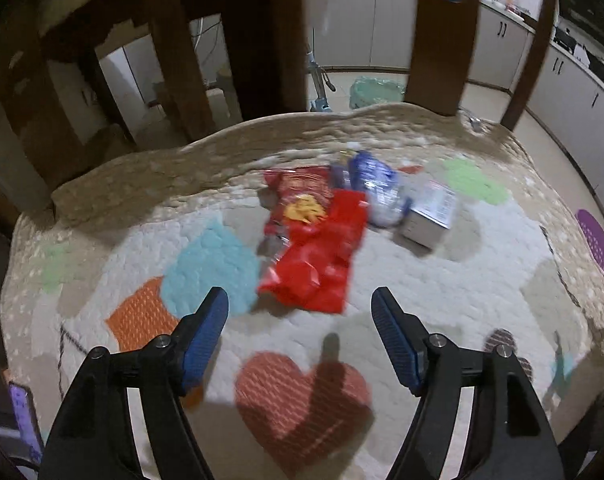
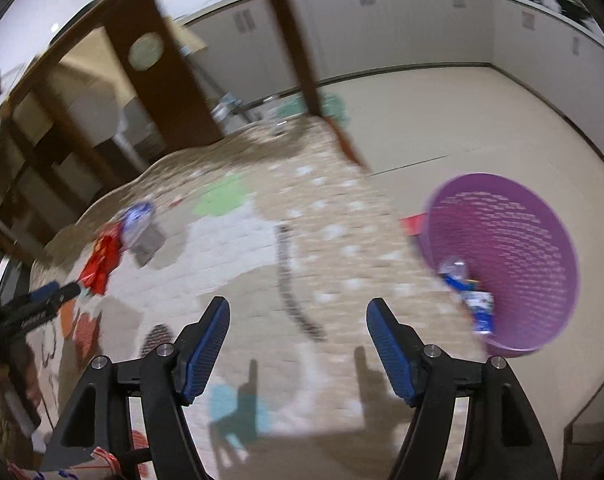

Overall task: Collect trash
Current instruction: 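Move both tools back over the mat toward the red wrapper, then grasp the red plastic wrapper with the left tool while the right tool grasps the white medicine box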

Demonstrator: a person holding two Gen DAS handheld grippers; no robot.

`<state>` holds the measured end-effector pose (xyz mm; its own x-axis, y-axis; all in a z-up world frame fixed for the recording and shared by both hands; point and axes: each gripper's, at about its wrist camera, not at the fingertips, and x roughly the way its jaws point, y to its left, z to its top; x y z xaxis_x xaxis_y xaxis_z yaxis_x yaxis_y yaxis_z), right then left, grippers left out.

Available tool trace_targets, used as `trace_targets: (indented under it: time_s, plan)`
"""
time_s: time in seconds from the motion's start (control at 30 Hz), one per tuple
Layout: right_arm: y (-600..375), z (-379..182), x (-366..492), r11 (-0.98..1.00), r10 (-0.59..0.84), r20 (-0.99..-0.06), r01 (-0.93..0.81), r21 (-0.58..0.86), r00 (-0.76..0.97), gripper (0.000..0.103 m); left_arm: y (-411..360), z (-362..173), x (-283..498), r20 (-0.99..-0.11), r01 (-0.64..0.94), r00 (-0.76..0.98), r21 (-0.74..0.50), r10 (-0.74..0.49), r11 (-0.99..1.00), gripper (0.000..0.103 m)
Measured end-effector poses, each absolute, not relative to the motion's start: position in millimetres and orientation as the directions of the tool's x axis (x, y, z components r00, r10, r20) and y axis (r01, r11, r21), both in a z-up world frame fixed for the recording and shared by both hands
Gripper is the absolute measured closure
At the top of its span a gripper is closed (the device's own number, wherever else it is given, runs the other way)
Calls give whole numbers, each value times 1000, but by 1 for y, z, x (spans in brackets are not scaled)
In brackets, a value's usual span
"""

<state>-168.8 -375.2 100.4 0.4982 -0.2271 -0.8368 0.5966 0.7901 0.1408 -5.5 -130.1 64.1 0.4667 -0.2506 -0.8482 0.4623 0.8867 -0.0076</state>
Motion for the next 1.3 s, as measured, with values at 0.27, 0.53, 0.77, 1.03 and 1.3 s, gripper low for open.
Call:
trace_targets:
  time_s: [0.27, 0.53, 0.77, 1.03, 1.3]
  plan:
    - [-340, 79, -117, 847, -142, -860, 509, 149, 490, 28, -163, 34, 28, -867, 568, 409, 0, -283, 823, 30]
    - [-319, 64, -62, 875, -74, -870, 451, 179, 488, 27, -148, 27, 6, -885, 532, 299, -156, -357, 832, 57]
    - [-307, 43, 5, 874, -15, -877, 433, 222, 480, 27, -103, 36, -33, -874, 463, 289, -230, -390, 856, 57]
    - [-308, 19, 61, 833, -40, -902, 513, 208, 430, 27, -97, 23, -31, -886, 428, 290, -218, -362, 877, 53]
    - [-298, 12, 66, 872, -116, -918, 482, 89, 379, 39, -114, 21, -34, -875, 445, 367, -132, -315, 886, 42]
